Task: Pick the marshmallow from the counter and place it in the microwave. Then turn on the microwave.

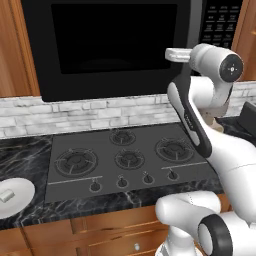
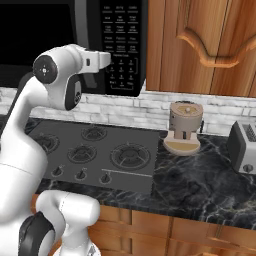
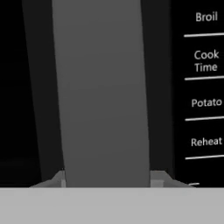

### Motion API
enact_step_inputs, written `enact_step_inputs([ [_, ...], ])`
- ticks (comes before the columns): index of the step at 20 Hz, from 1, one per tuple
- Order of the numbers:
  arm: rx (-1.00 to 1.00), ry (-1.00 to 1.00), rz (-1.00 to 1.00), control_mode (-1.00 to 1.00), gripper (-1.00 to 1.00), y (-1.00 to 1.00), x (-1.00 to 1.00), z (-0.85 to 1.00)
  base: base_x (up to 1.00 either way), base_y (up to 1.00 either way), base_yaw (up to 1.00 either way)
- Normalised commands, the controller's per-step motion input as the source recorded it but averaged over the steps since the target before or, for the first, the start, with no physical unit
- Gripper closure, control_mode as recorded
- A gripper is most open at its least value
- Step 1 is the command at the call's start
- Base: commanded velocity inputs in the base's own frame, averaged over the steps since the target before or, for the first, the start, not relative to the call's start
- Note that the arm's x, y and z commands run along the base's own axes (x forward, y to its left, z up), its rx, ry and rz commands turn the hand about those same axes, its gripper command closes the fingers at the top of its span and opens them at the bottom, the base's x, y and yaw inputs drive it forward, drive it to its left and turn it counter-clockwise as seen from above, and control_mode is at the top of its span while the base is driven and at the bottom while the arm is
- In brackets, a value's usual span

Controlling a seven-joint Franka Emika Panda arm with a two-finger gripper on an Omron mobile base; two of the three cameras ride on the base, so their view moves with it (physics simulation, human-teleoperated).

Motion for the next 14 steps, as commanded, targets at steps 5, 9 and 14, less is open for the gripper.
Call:
enact_step_inputs([
  [5, 0.0, 0.0, 0.0, -1.0, 1.0, 0.08, -0.35, 0.0, 0.0, 0.0, 0.0],
  [9, 0.0, 0.0, 0.0, -1.0, 1.0, 0.19, -0.66, 0.1, 0.0, 0.0, 0.0],
  [14, -0.01, 0.0, 0.0, -1.0, 1.0, 0.2, -0.89, 0.21, 0.0, 0.0, 0.0],
])
